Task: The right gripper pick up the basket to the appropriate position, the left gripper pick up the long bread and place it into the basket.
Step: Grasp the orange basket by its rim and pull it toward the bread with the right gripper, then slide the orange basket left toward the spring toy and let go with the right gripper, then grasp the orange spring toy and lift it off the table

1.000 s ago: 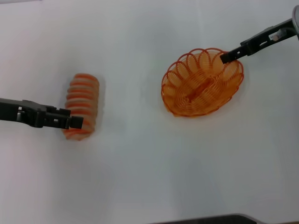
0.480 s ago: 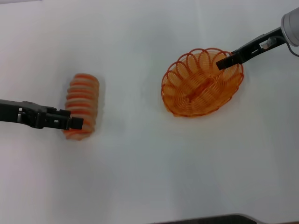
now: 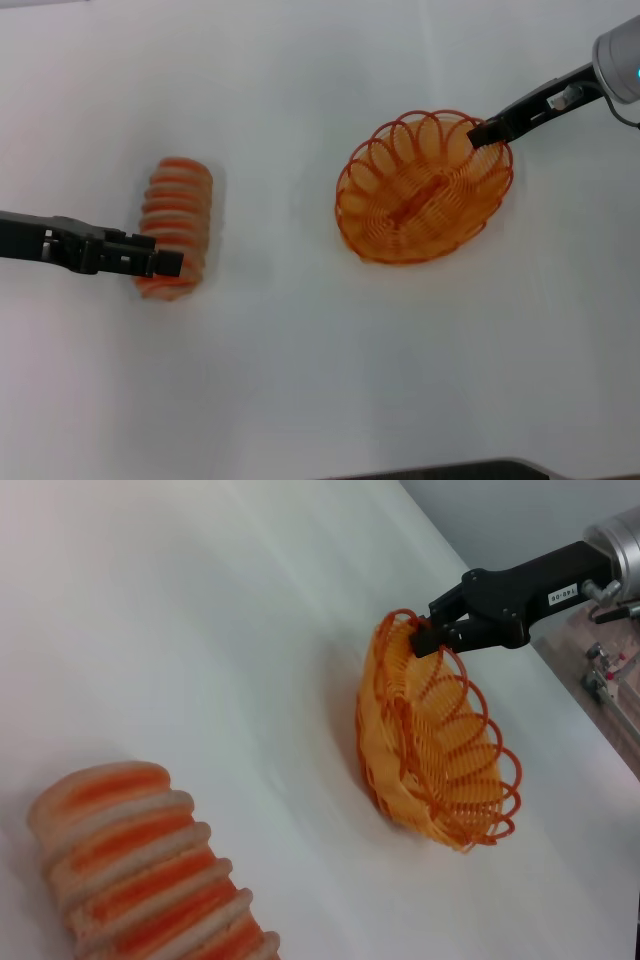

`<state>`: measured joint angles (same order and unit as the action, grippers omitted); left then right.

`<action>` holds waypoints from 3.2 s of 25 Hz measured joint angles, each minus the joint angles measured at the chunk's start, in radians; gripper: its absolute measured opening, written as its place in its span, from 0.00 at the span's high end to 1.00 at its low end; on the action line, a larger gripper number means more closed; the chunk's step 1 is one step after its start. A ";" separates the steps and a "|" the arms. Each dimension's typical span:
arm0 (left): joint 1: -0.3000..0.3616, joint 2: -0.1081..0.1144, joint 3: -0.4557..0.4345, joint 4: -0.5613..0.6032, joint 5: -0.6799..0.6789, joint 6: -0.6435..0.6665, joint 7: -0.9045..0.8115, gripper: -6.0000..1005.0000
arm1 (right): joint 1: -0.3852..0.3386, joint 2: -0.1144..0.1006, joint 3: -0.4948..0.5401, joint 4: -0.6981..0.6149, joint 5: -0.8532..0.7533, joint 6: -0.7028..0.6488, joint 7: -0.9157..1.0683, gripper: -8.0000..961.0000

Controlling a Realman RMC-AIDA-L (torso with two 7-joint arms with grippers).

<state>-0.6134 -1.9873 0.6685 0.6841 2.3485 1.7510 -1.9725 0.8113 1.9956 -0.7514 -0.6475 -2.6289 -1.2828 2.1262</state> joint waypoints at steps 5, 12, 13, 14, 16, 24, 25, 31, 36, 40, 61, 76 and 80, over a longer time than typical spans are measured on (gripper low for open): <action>0.000 0.000 0.000 0.000 0.000 0.000 0.000 0.22 | -0.019 -0.013 0.031 -0.002 0.028 -0.032 -0.001 0.76; 0.006 -0.001 0.000 0.000 0.000 -0.003 0.007 0.22 | -0.079 -0.039 0.105 -0.011 0.188 -0.158 0.015 0.91; 0.007 -0.001 0.000 0.001 0.000 -0.003 0.008 0.22 | -0.086 -0.040 0.111 -0.010 0.202 -0.166 0.022 0.91; 0.007 -0.001 0.000 0.003 0.000 -0.004 0.008 0.22 | -0.093 -0.042 0.118 -0.008 0.218 -0.173 0.032 0.91; 0.006 -0.001 -0.003 0.005 0.000 -0.005 0.008 0.22 | -0.107 -0.042 0.132 0.003 0.239 -0.165 0.056 0.91; -0.003 0.000 0.000 0.008 0.000 -0.028 0.012 0.22 | -0.119 -0.031 0.165 0.091 0.247 -0.090 0.104 0.90; -0.004 0.000 0.000 0.008 -0.001 -0.029 0.012 0.22 | -0.119 -0.029 0.165 0.098 0.247 -0.082 0.105 0.90; -0.006 0.001 0.000 0.008 -0.001 -0.032 0.013 0.22 | -0.119 -0.008 0.167 0.118 0.248 -0.036 0.102 0.81; -0.004 0.001 0.000 0.008 -0.001 -0.032 0.013 0.22 | -0.121 -0.003 0.167 0.114 0.262 -0.051 0.094 0.72; 0.002 0.001 -0.001 0.008 -0.001 -0.030 0.014 0.22 | -0.149 -0.016 0.171 0.076 0.303 -0.071 0.090 0.57; -0.004 -0.010 -0.037 0.003 -0.027 -0.049 0.008 0.22 | -0.316 -0.013 0.200 -0.096 0.696 -0.454 -0.647 0.25; -0.012 -0.049 0.054 0.379 -0.015 -0.049 -0.478 0.22 | -0.268 -0.018 0.158 -0.180 0.321 -0.489 -0.544 0.25; -0.037 -0.047 0.174 0.501 0.041 -0.045 -0.687 0.23 | -0.265 -0.015 0.155 -0.177 0.320 -0.459 -0.540 0.25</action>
<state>-0.6504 -2.0343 0.8427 1.1854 2.3897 1.7061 -2.6597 0.5460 1.9810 -0.5960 -0.8249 -2.3092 -1.7419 1.5861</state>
